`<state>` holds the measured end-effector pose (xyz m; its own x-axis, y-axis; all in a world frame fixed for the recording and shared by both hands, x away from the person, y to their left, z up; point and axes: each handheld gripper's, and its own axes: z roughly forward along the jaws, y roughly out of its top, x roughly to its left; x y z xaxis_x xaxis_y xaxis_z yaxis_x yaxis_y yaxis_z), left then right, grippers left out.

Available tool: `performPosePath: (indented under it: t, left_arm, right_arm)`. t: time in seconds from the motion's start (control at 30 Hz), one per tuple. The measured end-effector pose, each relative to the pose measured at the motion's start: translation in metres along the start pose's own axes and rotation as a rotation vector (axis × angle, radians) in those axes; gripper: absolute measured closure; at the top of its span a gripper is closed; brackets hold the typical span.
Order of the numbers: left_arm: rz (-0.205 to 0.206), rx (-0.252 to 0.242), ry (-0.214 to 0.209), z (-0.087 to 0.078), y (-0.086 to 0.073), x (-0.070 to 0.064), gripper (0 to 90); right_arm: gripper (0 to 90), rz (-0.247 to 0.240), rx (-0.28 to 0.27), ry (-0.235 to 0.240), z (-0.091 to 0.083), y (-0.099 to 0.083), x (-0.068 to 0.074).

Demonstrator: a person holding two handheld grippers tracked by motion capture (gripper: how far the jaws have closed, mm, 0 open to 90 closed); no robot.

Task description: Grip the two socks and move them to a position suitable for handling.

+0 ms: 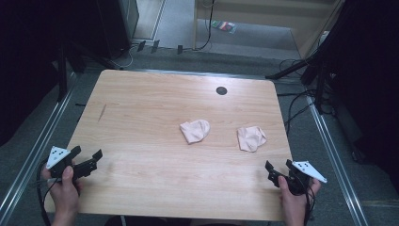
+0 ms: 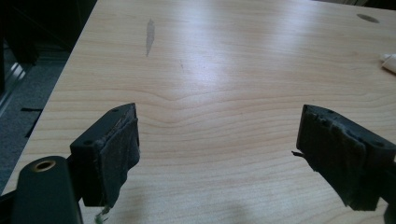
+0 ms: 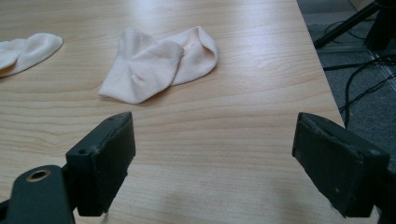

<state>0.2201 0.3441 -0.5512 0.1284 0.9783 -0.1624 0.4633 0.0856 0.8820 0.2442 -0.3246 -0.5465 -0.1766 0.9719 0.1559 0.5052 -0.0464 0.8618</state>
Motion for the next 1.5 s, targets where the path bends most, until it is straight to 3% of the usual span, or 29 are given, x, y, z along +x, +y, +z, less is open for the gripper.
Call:
performPosePath:
  t: [0.17, 0.3, 0.47, 0.67, 0.9, 1.1, 1.33, 1.5]
  left_arm:
    - [0.004, 0.031, 0.008, 0.006, 0.003, 0.000, 13.3]
    - [-0.010, 0.022, -0.005, 0.005, 0.003, 0.002, 13.2]
    - [-0.007, 0.025, -0.008, 0.005, 0.003, 0.002, 13.3]
    - [-0.003, 0.024, -0.008, 0.005, 0.003, 0.002, 13.3]
    - [-0.002, 0.022, -0.012, 0.005, 0.003, 0.002, 13.3]
    - [-0.003, 0.023, -0.015, 0.005, 0.003, 0.002, 13.3]
    - [-0.003, 0.024, -0.019, 0.005, 0.003, 0.002, 13.3]
    - [-0.001, 0.022, -0.015, 0.005, 0.003, 0.002, 13.3]
  right_arm:
    - [13.3, 0.025, -0.011, 0.024, -0.003, 0.006, 0.001]
    - [13.3, -0.024, -0.025, 0.002, -0.005, 0.015, 0.011]
    - [13.3, -0.016, -0.055, 0.016, -0.006, 0.029, 0.021]
    - [13.6, -0.048, -0.036, 0.021, 0.006, 0.045, 0.031]
    - [15.5, -0.085, 0.032, 0.040, 0.033, 0.059, 0.044]
    - [23.1, -0.114, 0.081, 0.001, 0.063, 0.065, 0.052]
    - [25.4, -0.091, 0.142, -0.024, 0.087, 0.065, 0.049]
    - [24.6, -0.106, 0.178, -0.049, 0.101, 0.067, 0.049]
